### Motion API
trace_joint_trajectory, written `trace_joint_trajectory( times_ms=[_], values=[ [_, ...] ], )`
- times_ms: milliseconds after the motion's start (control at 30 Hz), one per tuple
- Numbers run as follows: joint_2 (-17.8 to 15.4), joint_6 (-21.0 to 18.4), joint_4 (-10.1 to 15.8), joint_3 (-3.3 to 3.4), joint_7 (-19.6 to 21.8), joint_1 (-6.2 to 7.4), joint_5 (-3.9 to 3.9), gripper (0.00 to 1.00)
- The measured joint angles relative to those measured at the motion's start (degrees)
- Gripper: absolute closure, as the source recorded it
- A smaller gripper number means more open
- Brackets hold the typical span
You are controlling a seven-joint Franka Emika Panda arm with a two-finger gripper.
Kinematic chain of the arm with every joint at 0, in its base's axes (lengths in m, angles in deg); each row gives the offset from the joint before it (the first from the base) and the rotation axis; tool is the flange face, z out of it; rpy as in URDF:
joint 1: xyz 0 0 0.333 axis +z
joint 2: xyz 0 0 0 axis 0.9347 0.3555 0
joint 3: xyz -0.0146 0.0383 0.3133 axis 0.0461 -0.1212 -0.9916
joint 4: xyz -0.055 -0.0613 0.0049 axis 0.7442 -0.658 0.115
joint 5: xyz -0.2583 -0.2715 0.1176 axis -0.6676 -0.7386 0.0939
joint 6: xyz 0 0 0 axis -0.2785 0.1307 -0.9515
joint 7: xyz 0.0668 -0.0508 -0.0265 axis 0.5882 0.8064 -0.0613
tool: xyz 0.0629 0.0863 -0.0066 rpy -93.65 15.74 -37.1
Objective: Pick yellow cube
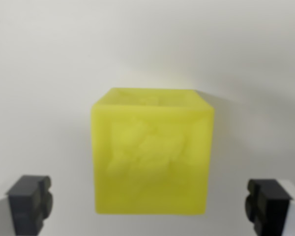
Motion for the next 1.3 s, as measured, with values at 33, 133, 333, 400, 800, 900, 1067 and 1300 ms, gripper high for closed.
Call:
trace_joint_trajectory(
  times_ms=[33, 133, 333, 400, 800, 900, 1067, 1300],
  values=[
    [0.4, 0.3, -0.1, 0.00, 0.0, -0.02, -0.07, 0.00],
    [1.7, 1.3, -0.3, 0.00, 0.1, -0.08, -0.30, 0.00],
    [4.3, 3.3, -1.0, 0.02, 0.4, -0.17, -0.83, 0.00],
    [5.1, 3.9, -1.2, 0.02, 0.4, -0.21, -1.03, 0.00],
    [7.1, 5.3, -1.8, -0.04, 0.8, -0.44, -1.75, 1.00],
    [6.3, 4.8, -1.6, -0.09, 0.7, -0.46, -1.70, 1.00],
    [4.2, 3.2, -1.0, -0.12, 0.3, -0.40, -1.17, 1.00],
    [1.2, 0.9, -0.3, -0.10, -0.3, -0.24, -0.44, 1.00]
  ],
)
